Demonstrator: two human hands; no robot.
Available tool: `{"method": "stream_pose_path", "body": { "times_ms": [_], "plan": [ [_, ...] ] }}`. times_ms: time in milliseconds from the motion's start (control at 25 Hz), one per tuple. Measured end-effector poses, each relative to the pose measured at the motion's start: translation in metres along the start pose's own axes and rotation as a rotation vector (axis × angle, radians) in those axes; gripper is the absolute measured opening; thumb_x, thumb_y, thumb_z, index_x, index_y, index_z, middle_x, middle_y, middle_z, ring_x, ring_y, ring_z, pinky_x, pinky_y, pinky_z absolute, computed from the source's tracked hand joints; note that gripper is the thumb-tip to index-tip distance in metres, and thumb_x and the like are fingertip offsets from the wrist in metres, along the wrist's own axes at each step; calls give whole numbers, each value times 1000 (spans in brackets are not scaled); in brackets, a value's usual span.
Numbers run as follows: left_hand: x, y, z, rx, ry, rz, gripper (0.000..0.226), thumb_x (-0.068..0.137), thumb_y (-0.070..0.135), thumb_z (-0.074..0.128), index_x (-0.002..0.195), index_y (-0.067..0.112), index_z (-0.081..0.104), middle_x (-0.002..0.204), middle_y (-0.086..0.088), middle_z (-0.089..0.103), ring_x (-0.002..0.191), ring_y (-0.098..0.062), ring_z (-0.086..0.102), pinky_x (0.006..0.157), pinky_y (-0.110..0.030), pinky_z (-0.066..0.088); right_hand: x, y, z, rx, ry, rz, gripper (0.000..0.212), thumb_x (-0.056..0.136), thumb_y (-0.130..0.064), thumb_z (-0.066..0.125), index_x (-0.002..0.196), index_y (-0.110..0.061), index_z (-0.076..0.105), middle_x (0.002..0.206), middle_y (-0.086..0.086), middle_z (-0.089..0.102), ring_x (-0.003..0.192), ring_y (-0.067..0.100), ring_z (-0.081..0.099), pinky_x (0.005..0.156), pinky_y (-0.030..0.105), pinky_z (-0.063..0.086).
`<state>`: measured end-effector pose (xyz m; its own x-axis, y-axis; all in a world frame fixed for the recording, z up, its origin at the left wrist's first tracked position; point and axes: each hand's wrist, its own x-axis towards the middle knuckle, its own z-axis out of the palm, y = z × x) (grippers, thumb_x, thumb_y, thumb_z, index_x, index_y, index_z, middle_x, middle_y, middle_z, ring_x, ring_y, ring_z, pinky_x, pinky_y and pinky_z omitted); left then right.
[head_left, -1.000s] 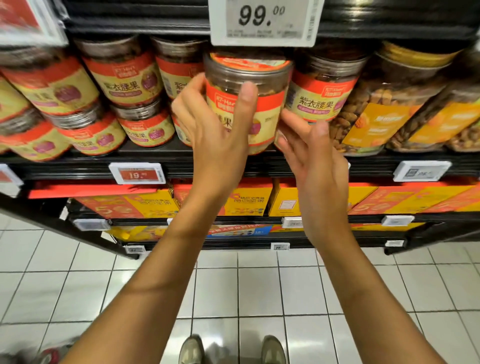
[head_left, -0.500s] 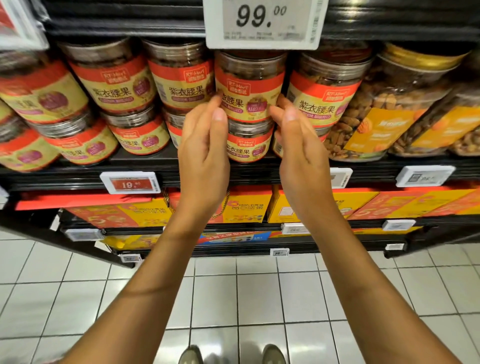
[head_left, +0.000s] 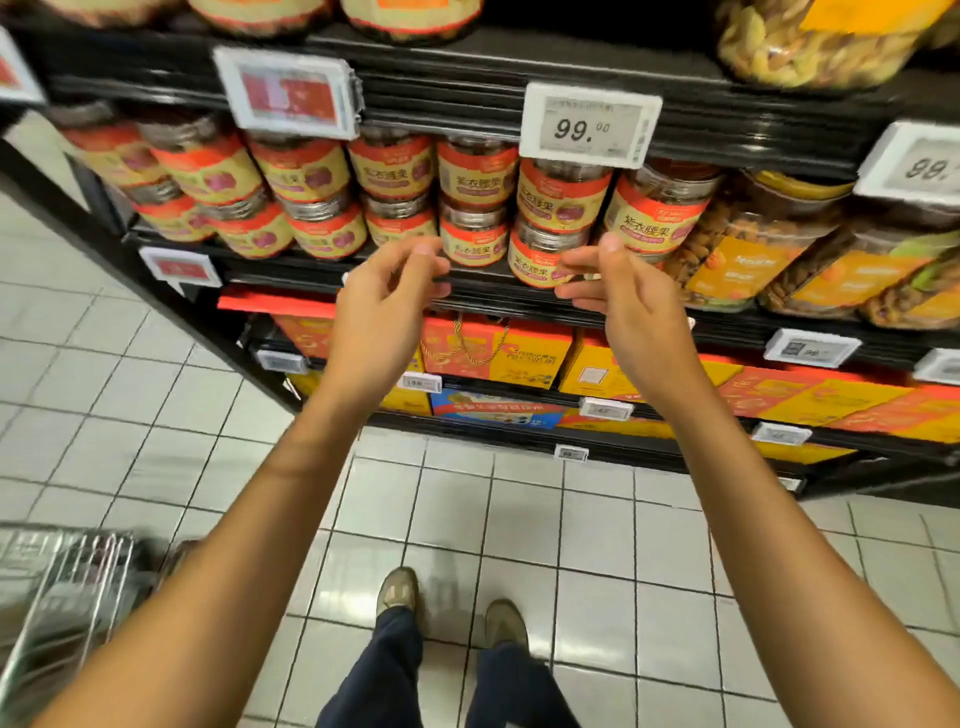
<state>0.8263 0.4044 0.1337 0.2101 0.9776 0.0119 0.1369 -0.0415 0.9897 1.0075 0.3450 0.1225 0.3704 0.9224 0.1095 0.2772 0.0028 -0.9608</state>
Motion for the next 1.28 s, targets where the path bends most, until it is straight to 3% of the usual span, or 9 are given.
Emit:
{"method": "stream_pose_path", "body": {
  "times_ms": [240, 360, 520, 680, 840, 920, 1040, 1160, 1280],
  "plan": [
    [-128, 19, -80, -115, 244, -178, 19, 97, 17, 46, 89, 21, 62, 81, 1, 63, 65, -6, 64, 69, -17, 48, -46, -47, 50, 47, -367, -1, 35, 97, -35, 30, 93, -22, 63, 94, 4, 67, 82, 18, 66, 77, 25, 53],
    [-178, 15, -126, -144, 458, -236, 19, 97, 16, 45, 90, 19, 62, 82, -1, 65, 61, -2, 64, 60, -10, 46, -66, -75, 108, 148, -528, -74, 37, 95, -31, 31, 94, -12, 62, 87, 5, 66, 74, 9, 65, 70, 15, 50],
    [-248, -3, -219, -166, 768, -257, 20, 98, 14, 43, 91, 19, 61, 83, 0, 65, 63, -4, 64, 65, -19, 47, -119, -115, 223, 236, -838, -133, 35, 92, -32, 32, 96, -14, 61, 83, 1, 67, 73, 4, 65, 72, 16, 50],
    [-304, -20, -327, -188, 1010, -215, 18, 96, 10, 45, 90, 15, 61, 71, 7, 68, 57, 1, 62, 56, -10, 48, -187, -152, 351, 261, -1104, -236, 30, 92, -32, 33, 93, -22, 62, 83, -5, 68, 76, 4, 66, 74, 16, 49],
    [-367, -36, -466, -130, 1143, -259, 20, 97, 12, 44, 90, 19, 61, 63, 14, 68, 56, 3, 62, 58, -10, 46, -269, -202, 500, 280, -1276, -277, 29, 93, -34, 34, 93, -27, 63, 87, -8, 69, 87, 8, 67, 86, 25, 51],
    [-397, -46, -540, -122, 1177, -303, 21, 97, 13, 44, 87, 20, 61, 62, 14, 68, 55, 3, 62, 55, -9, 45, -303, -221, 574, 250, -1327, -239, 31, 98, -29, 33, 96, -20, 63, 90, -3, 69, 85, 7, 66, 81, 21, 50],
    [-422, -75, -627, -147, 1233, -455, 18, 94, 12, 49, 82, 18, 61, 68, 6, 68, 56, -5, 62, 56, -15, 45, -329, -223, 665, 3, -1394, -149, 36, 102, -29, 32, 102, -11, 63, 98, 9, 69, 81, 14, 63, 73, 24, 48],
    [-434, -138, -685, -179, 1193, -643, 21, 93, 10, 49, 76, 16, 58, 74, -5, 61, 62, -16, 57, 53, -15, 45, -342, -193, 742, -384, -1425, -173, 39, 101, -35, 33, 95, -12, 64, 85, 0, 64, 76, 17, 58, 63, 27, 41],
    [-426, -209, -689, -285, 1153, -853, 26, 95, 9, 45, 71, 11, 54, 72, -10, 55, 60, -19, 52, 56, -22, 42, -338, -139, 787, -861, -1395, -188, 34, 100, -21, 36, 102, 2, 61, 107, 23, 60, 101, 33, 57, 70, 31, 39]
  ]
}}
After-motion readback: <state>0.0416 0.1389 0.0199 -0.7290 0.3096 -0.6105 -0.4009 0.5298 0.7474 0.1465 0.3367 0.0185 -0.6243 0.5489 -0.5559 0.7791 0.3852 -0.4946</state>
